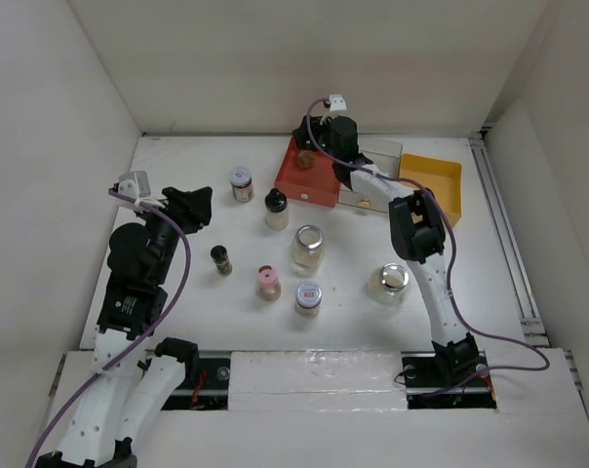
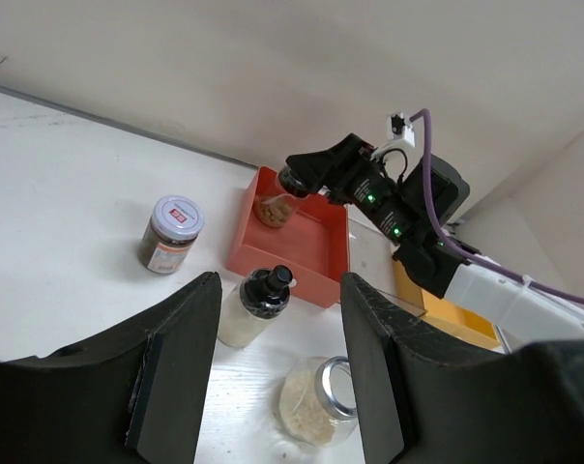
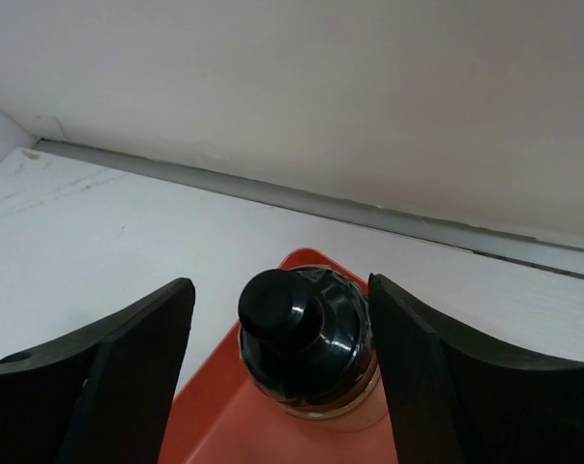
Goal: Organize the condiment bottles
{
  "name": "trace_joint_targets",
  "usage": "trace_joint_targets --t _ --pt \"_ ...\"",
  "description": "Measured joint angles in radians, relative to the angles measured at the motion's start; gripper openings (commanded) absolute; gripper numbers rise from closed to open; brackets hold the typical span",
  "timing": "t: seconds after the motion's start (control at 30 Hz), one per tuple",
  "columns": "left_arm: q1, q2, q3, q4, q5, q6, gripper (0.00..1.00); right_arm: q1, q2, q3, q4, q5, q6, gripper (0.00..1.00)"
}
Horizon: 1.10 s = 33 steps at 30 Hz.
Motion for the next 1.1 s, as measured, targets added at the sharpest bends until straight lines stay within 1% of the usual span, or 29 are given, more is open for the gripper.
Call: trace_joint_targets --t 0.13,0.2,0.23,0.33,0.37,0.43,0.47,0.5,0.53,0.57,0.6,0.67,0.7,0.77,0.83,0.93,1.03,1.1 --pt "0.000 -0.001 0.000 0.000 0.008 0.000 0.48 0.000 -0.054 -0.034 -0.010 0.000 -0.001 0.88" --pt "0.000 -0.002 0.000 0.000 0.010 0.000 0.48 0.000 -0.111 -0.069 -0.016 0.002 -0.003 0.89" --pt "0.000 -0.003 0.000 0.000 0.011 0.000 0.48 0.000 -0.146 -0.093 -0.014 0.001 -0.005 0.93" --pt "0.000 -0.010 -0.001 0.000 0.012 0.000 0.48 0.001 -0.280 -0.182 -0.013 0.000 -0.010 0.93" --pt "0.000 -0.014 -0.001 0.000 0.013 0.000 0.48 0.002 -0.328 -0.215 -0.006 -0.003 -0.011 0.84" --pt "0.000 -0.019 -0.001 0.001 0.014 -0.003 0.48 0.010 -0.432 -0.288 0.000 -0.019 -0.022 0.61" --pt "0.000 -0.022 -0.001 0.001 0.016 -0.004 0.48 0.015 -0.482 -0.328 0.011 -0.032 -0.020 0.41" --pt "0.000 -0.024 -0.001 0.002 0.016 -0.005 0.48 0.025 -0.532 -0.375 0.014 -0.043 -0.024 0.35" --pt "0.000 -0.026 -0.001 0.002 0.017 -0.006 0.48 0.037 -0.577 -0.420 0.016 -0.055 -0.020 0.32" --pt "0.000 -0.026 -0.001 0.002 0.018 -0.007 0.48 0.056 -0.615 -0.461 0.015 -0.063 -0.018 0.34" --pt "0.000 -0.026 -0.001 0.002 0.019 -0.008 0.48 0.078 -0.644 -0.497 0.011 -0.070 -0.017 0.40" --pt "0.000 -0.028 -0.001 0.001 0.019 -0.009 0.48 0.135 -0.679 -0.546 -0.022 -0.077 -0.019 0.57" --pt "0.000 -0.029 -0.001 0.002 0.019 -0.010 0.48 0.167 -0.686 -0.561 -0.050 -0.078 -0.022 0.72" --pt "0.000 -0.031 -0.001 0.002 0.019 -0.011 0.48 0.225 -0.688 -0.579 -0.116 -0.082 -0.037 0.80" --pt "0.000 -0.034 -0.001 0.000 0.019 -0.011 0.48 0.271 -0.689 -0.598 -0.179 -0.084 -0.052 0.84" --pt "0.000 -0.045 -0.001 0.000 0.019 -0.011 0.48 0.315 -0.689 -0.639 -0.256 -0.065 -0.076 0.84" --pt "0.000 -0.051 -0.001 0.000 0.019 -0.011 0.48 0.324 -0.685 -0.670 -0.308 -0.043 -0.087 0.84" --pt "0.000 -0.050 -0.001 0.000 0.020 -0.011 0.48 0.322 -0.672 -0.671 -0.325 -0.026 -0.089 0.82"
